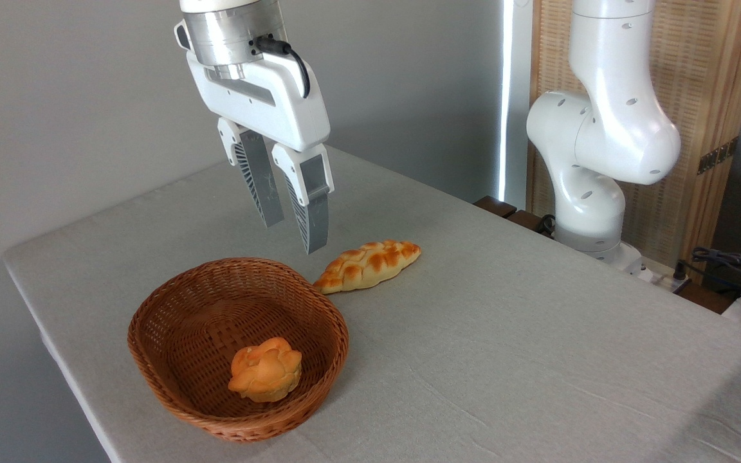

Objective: Put bread into the basket

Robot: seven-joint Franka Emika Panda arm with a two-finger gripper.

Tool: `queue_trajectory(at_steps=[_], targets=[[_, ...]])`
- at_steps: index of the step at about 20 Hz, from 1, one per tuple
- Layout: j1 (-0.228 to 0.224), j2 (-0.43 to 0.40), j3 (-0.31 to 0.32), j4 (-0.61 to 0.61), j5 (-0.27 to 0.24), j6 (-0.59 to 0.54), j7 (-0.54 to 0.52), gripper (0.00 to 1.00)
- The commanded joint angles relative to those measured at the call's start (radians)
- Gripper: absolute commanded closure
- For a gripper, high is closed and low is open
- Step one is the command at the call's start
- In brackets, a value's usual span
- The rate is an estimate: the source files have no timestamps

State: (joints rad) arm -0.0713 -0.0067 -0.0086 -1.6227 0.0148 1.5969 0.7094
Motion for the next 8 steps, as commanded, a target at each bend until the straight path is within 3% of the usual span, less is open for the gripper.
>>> queue_trajectory(at_steps=[1, 8], targets=[[0.01, -0.002, -0.01, 0.018, 0.002, -0.006, -0.007, 0.0], [0.01, -0.004, 0.002, 0.021, -0.022, -0.006, -0.007, 0.0]])
